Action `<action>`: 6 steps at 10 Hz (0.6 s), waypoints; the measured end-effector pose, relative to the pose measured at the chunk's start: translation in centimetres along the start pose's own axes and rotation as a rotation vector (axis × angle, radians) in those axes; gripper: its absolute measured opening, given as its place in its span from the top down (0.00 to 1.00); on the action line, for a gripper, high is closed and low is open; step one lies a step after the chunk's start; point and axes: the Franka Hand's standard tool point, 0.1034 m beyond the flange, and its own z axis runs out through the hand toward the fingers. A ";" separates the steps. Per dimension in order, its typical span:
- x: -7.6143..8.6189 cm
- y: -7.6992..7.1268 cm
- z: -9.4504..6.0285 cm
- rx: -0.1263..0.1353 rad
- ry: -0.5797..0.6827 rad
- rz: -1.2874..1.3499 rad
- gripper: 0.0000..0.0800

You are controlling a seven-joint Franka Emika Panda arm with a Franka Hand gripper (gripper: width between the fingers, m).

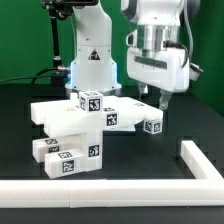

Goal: Assemble chair

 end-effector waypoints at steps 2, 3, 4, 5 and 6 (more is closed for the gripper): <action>-0.8 0.4 1.7 -0.015 0.002 0.001 0.19; -1.0 0.5 2.3 -0.025 0.002 0.001 0.19; -0.7 0.3 2.9 -0.034 0.004 -0.016 0.19; -0.6 0.1 3.2 -0.039 0.005 -0.016 0.19; -0.6 0.1 3.2 -0.038 0.004 -0.020 0.20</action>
Offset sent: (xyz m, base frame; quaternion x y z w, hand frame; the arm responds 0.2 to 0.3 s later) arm 0.0079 -0.0025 -0.0193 -0.0225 -0.0040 -0.0061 0.9997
